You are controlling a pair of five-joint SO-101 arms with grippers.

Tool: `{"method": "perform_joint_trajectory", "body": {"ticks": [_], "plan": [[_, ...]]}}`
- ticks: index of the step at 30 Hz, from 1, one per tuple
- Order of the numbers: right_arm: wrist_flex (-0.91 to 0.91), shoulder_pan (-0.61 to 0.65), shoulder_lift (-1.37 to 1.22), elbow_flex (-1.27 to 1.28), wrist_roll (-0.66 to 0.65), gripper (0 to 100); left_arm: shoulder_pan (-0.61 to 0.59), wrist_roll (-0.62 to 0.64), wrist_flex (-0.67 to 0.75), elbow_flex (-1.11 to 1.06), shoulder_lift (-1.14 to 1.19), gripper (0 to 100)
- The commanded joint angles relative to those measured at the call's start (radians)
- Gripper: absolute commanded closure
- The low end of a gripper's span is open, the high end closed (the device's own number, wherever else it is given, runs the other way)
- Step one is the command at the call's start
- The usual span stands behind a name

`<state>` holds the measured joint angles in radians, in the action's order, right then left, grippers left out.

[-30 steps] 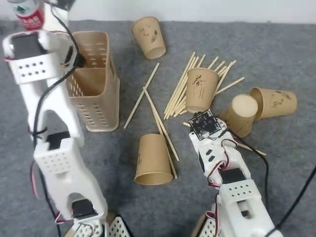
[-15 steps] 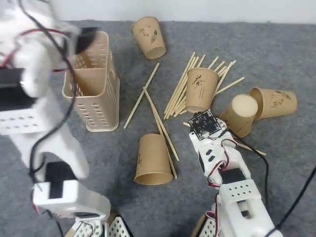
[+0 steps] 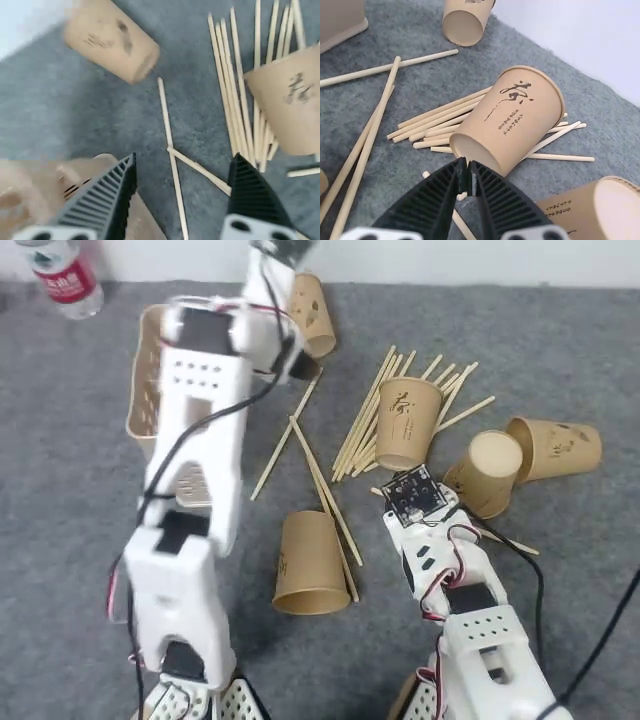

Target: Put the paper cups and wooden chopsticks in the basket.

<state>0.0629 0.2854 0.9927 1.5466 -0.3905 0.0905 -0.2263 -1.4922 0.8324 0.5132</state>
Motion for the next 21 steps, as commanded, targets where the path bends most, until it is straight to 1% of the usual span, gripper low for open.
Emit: {"method": "perform_joint_trajectory", "body": {"ticks": [1,5,10,17,21], "plan": [[-0.021,-0.001,0.007,-0.011,-0.012,98.9,0.012,-0.037,0.095,0.002,0.127,73],[-0.021,0.001,0.007,-0.012,-0.012,98.9,0.012,-0.031,0.133,0.002,0.230,73],[-0.021,0.001,0.008,-0.012,-0.012,98.9,-0.005,-0.029,0.227,0.002,0.310,73],[-0.021,0.001,0.008,-0.012,-0.012,98.9,-0.005,-0.037,0.239,0.002,0.442,73],[-0.021,0.001,0.008,-0.011,-0.011,98.9,-0.011,-0.037,0.296,0.002,0.508,73]]}}
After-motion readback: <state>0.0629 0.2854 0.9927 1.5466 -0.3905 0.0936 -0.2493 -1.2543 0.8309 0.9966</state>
